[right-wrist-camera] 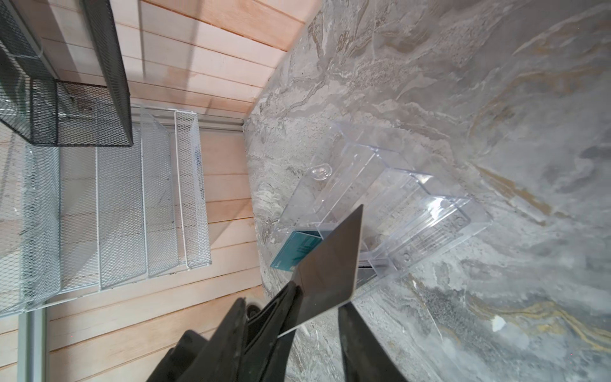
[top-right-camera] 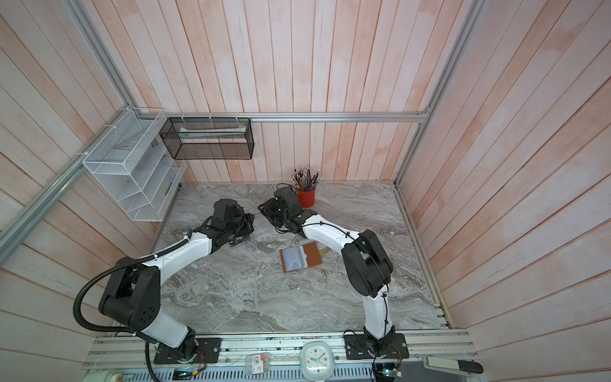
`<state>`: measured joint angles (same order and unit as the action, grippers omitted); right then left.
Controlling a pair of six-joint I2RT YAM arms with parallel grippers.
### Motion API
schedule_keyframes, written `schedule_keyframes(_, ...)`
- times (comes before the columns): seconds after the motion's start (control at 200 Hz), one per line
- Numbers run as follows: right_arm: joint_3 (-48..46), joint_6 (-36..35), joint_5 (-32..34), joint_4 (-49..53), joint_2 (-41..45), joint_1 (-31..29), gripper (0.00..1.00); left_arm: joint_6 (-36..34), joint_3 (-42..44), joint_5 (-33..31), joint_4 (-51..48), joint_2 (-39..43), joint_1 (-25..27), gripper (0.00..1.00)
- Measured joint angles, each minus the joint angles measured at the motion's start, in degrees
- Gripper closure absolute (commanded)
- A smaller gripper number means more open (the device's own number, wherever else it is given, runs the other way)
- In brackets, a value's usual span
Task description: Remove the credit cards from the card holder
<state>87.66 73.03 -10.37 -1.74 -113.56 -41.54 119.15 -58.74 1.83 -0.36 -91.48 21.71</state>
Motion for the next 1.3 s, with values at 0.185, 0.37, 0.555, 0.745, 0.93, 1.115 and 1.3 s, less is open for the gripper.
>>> schedule_keyframes(0.185, 0.3, 0.3, 0.4, 0.0, -0.5, 0.0, 0.63, 0.0, 0.2, -2.0, 2.2, 0.0, 0.9, 1.0)
schedule_keyframes(0.37, 1.1, 0.5, 0.8, -0.1, -0.7, 0.0, 0.68, 0.0, 0.6, -5.4, 3.0, 0.1, 1.8, 1.0)
schedule_keyframes(0.555, 2.8, 0.5, 1.0, -0.1, -2.4, 0.0, 0.75, 0.0, 2.0, -8.6, 5.4, 0.3, 2.9, 1.0)
schedule_keyframes(0.745, 4.7, 0.5, 1.1, 0.0, -4.7, 0.0, 0.8, 0.0, 2.3, -10.7, 6.9, 0.3, 3.1, 1.0)
schedule_keyframes(0.93, 5.9, 0.5, 1.1, -0.1, -4.7, 0.0, 0.86, 0.0, 2.3, -12.5, 8.4, 0.3, 3.6, 1.0)
schedule_keyframes(1.115, 6.2, 0.5, 1.1, -0.1, -4.7, 0.0, 0.91, 0.0, 3.0, -14.1, 9.6, 0.3, 4.2, 1.0)
schedule_keyframes(1.3, 6.9, 0.7, 1.1, -0.3, -5.3, 0.0, 0.98, 0.0, 3.8, -15.6, 10.7, 0.3, 4.6, 0.88)
